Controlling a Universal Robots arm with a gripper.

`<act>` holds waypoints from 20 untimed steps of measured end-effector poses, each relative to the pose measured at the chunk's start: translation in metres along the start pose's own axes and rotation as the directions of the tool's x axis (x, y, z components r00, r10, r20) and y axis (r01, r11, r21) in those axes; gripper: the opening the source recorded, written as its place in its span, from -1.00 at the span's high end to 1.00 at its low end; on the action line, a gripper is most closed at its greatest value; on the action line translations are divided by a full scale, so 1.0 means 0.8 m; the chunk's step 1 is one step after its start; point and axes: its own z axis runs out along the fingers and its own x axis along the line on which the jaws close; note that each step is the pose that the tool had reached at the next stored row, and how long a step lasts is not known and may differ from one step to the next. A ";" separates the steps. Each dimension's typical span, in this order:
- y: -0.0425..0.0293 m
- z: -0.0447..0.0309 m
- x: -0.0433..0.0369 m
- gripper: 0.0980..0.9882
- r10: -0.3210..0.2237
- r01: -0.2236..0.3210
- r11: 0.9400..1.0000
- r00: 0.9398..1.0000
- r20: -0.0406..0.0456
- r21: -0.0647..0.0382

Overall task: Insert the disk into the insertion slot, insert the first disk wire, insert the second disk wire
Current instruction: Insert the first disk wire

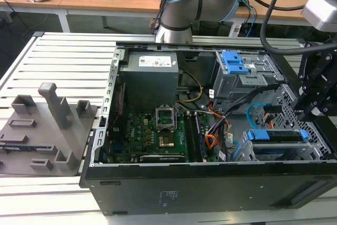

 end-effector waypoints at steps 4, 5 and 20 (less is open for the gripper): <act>0.0002 -0.0001 -0.008 0.54 0.000 0.000 1.000 1.000 0.000 0.000; 0.0003 -0.0002 -0.015 0.54 0.000 0.000 1.000 1.000 0.000 0.000; 0.0006 0.0062 -0.047 0.54 0.000 0.000 1.000 1.000 0.000 0.000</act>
